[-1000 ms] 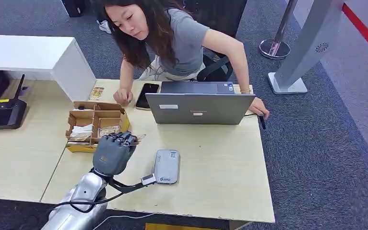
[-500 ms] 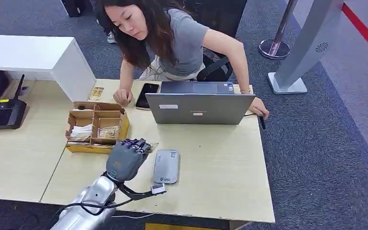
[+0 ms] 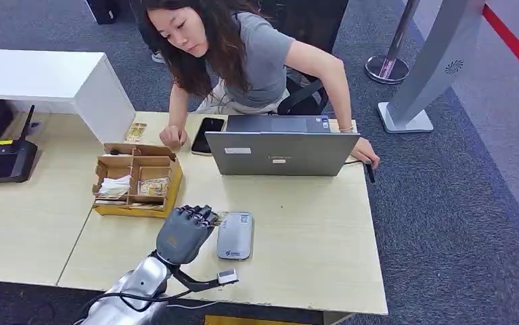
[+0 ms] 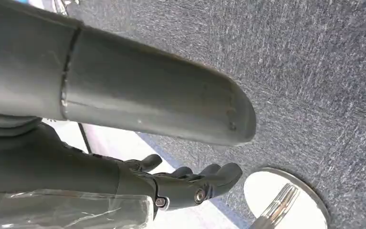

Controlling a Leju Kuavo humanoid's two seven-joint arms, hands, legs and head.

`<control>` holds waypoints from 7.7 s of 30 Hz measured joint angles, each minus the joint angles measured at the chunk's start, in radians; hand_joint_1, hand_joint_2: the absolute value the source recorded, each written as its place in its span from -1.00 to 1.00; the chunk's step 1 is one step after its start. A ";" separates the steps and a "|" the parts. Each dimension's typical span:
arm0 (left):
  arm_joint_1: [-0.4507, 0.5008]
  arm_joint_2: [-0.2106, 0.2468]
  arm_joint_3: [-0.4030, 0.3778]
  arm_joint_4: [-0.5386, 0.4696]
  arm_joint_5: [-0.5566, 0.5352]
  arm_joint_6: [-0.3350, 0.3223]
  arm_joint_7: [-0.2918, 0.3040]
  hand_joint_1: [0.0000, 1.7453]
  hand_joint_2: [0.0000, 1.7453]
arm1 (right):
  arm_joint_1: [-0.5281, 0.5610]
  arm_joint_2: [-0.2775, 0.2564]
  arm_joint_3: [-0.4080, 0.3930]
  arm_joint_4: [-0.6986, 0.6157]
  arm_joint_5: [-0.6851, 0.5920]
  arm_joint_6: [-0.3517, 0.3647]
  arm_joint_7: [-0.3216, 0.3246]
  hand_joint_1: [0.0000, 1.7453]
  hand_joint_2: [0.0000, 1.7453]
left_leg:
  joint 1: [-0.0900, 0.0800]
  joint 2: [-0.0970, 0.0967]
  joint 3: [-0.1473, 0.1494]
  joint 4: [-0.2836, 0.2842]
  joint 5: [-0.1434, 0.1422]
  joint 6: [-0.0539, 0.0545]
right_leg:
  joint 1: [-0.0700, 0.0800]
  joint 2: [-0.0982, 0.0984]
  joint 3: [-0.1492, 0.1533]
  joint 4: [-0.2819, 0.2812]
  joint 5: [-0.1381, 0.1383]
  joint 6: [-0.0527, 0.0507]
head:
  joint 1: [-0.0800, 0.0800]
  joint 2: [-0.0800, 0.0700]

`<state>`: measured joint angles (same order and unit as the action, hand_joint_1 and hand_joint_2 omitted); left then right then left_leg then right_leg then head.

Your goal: Pass the card to the sensor for recognition and then transmit it.

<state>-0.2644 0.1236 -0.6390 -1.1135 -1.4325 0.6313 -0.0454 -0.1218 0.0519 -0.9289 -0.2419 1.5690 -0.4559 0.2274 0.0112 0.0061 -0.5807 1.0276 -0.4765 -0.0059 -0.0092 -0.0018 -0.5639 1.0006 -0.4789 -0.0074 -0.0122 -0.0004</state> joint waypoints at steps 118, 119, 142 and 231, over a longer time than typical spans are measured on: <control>-0.437 0.570 -0.512 -0.253 -0.093 -0.034 0.744 -1.00 1.00 | 0.008 -0.009 0.050 0.000 -0.090 -0.017 -0.014 -1.00 -1.00 | 0.001 0.000 0.000 0.000 0.003 -0.001 | 0.002 0.000 -0.001 0.002 0.001 -0.002 | 0.000 0.000; -0.437 0.570 -0.510 -0.253 -0.093 -0.034 0.744 -1.00 1.00 | 0.008 -0.009 0.050 0.000 -0.090 -0.017 -0.015 -1.00 -1.00 | 0.001 0.000 0.000 0.000 0.003 -0.001 | 0.002 0.000 -0.001 0.002 0.001 -0.002 | 0.000 0.000; -0.187 0.475 -0.253 -0.261 -0.075 -0.192 0.406 -1.00 1.00 | 0.031 -0.009 0.039 0.000 -0.143 -0.026 -0.025 -1.00 -1.00 | 0.000 0.001 0.000 0.000 0.002 -0.001 | 0.000 0.001 -0.002 0.001 0.001 -0.001 | 0.000 0.000; -0.060 0.491 0.010 -0.298 0.426 -0.743 0.130 -1.00 1.00 | 0.034 -0.018 -0.026 0.000 -0.070 -0.036 0.003 -1.00 -1.00 | 0.000 0.001 -0.002 0.000 0.002 -0.001 | 0.000 0.001 -0.002 0.001 0.001 -0.001 | 0.000 0.000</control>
<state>-0.3244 0.6142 -0.6291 -1.4115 -1.0064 -0.1121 0.0851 -0.0875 0.0336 -0.9545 -0.2419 1.4988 -0.4917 0.2300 0.0116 0.0068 -0.5823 1.0273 -0.4741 -0.0071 -0.0089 -0.0013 -0.5659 1.0019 -0.4780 -0.0086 -0.0122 -0.0004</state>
